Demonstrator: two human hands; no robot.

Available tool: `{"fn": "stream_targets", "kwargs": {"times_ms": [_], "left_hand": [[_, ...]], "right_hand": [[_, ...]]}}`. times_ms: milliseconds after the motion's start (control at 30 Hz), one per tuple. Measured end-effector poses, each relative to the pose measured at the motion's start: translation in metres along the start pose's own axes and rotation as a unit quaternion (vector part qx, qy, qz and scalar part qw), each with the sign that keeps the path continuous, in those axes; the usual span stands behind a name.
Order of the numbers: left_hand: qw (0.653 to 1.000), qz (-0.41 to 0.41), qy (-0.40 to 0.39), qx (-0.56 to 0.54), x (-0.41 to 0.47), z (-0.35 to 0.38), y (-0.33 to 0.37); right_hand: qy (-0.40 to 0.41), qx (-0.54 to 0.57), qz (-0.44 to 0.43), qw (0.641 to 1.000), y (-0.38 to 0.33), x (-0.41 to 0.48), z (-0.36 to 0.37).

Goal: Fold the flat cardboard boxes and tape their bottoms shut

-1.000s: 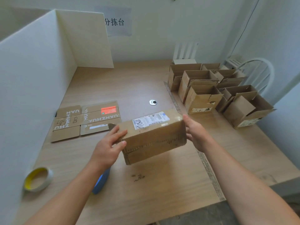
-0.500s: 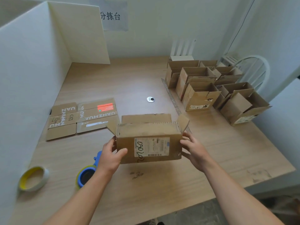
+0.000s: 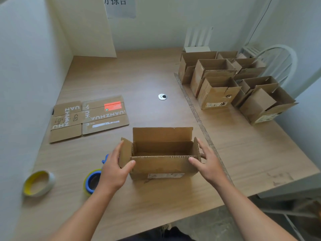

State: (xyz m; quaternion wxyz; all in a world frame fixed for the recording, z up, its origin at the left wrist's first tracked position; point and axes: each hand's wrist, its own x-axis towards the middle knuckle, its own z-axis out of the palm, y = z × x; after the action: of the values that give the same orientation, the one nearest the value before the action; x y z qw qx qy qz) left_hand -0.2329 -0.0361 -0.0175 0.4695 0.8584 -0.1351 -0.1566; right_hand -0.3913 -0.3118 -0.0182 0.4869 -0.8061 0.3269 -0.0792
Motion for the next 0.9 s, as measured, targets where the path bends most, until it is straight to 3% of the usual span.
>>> {"fn": "stream_targets", "kwargs": {"times_ms": [100, 233, 333, 467, 600, 733, 900], "left_hand": [[0.991, 0.022, -0.055, 0.123, -0.003, 0.004, 0.004], [0.986, 0.017, -0.066, 0.155, -0.004, 0.008, 0.010], [0.988, 0.041, -0.086, 0.118, -0.001, 0.005, 0.012], [0.980, 0.090, -0.153, 0.094, -0.003, -0.002, 0.008], [0.978, 0.118, -0.122, 0.120, -0.004, -0.001, 0.009], [0.967, 0.111, -0.149, 0.174, -0.002, 0.008, 0.007], [0.970, 0.137, -0.097, 0.175, 0.004, 0.014, 0.005]], "right_hand": [[-0.014, -0.054, -0.030, 0.998, -0.010, 0.000, -0.001], [-0.070, -0.145, -0.039, 0.986, -0.011, 0.001, 0.000], [-0.035, -0.089, -0.017, 0.995, -0.009, 0.003, -0.002], [-0.001, 0.094, 0.031, 0.995, -0.009, 0.007, -0.006], [-0.002, 0.121, 0.069, 0.990, -0.007, 0.010, -0.003], [-0.048, 0.101, 0.072, 0.991, -0.017, 0.014, -0.001], [-0.054, 0.082, 0.074, 0.992, -0.025, 0.021, -0.002]]}}
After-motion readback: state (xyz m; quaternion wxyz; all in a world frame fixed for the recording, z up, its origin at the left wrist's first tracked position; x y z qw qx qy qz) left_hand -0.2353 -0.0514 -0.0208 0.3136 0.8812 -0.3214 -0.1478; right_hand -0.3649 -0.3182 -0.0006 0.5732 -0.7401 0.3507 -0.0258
